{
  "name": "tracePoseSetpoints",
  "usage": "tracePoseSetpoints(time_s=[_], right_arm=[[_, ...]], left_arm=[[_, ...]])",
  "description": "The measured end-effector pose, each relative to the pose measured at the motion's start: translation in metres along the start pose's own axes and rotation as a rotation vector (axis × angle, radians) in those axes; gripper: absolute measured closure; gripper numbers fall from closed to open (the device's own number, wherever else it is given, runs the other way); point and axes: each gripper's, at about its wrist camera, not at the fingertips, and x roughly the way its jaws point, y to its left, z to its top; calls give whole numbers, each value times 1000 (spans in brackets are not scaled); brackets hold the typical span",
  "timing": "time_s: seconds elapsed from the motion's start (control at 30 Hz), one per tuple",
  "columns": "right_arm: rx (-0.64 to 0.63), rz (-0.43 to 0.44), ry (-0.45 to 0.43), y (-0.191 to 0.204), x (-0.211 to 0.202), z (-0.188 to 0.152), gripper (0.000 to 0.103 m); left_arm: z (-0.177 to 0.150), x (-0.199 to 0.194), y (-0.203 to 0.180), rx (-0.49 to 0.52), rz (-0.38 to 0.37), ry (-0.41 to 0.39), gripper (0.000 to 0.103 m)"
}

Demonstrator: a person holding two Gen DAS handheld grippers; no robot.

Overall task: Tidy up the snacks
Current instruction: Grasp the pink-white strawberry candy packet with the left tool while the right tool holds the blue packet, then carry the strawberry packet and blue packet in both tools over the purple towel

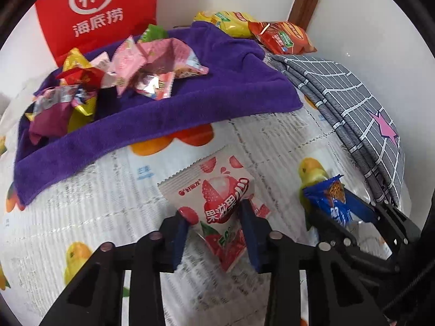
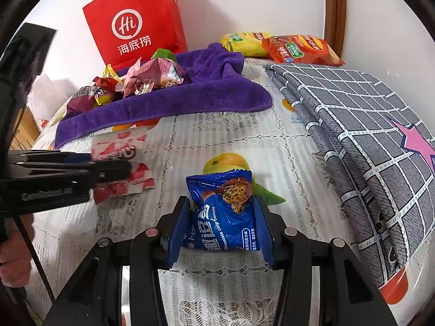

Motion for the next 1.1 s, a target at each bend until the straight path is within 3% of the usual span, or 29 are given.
tracePoseSetpoints(time_s=[0.23,0.6,0.8,1.1], right_arm=[[53,58,2,-9,-3,0,56],[125,148,82,2,-11,19,60],[96,188,50,23,-30,57,60],[-31,169,-38,63,-53,139,60]], left_arm=[[-10,-17,15,-20,-1,-15,78],[-18,-43,55,-75,-8,-42,83],[-12,-65,78,-107,-6,-84,83],[26,-101,108,-126,23,-174,83]])
